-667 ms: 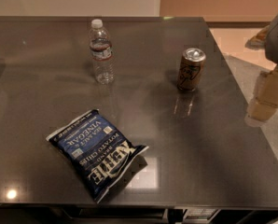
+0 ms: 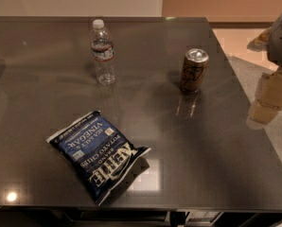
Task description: Move blue chip bag near water bottle
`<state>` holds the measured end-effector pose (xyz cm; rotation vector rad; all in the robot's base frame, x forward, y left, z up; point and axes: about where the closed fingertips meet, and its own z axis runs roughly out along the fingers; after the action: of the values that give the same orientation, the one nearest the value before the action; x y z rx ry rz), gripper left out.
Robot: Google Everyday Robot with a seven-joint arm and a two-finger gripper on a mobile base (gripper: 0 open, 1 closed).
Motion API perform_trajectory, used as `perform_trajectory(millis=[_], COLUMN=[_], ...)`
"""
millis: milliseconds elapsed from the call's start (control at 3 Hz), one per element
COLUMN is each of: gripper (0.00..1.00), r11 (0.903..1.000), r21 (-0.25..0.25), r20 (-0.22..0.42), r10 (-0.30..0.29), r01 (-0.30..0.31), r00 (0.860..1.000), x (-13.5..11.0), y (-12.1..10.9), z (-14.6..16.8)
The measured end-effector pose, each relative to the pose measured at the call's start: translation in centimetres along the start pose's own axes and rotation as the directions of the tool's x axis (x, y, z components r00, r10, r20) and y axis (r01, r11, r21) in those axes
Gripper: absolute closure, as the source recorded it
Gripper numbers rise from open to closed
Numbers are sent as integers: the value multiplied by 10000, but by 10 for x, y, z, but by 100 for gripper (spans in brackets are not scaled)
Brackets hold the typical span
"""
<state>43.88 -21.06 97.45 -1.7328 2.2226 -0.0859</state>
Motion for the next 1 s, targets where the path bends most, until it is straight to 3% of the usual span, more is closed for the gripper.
perform_trajectory(millis=[333,1000], gripper=[0,0], r11=[9940,9646], r21=[-693,-1576], r20=[1121,2563], r10=[-769,-1667], r01=[850,2113], r00=[9907,9521], x=[-69,-151], y=[18,56], z=[32,74])
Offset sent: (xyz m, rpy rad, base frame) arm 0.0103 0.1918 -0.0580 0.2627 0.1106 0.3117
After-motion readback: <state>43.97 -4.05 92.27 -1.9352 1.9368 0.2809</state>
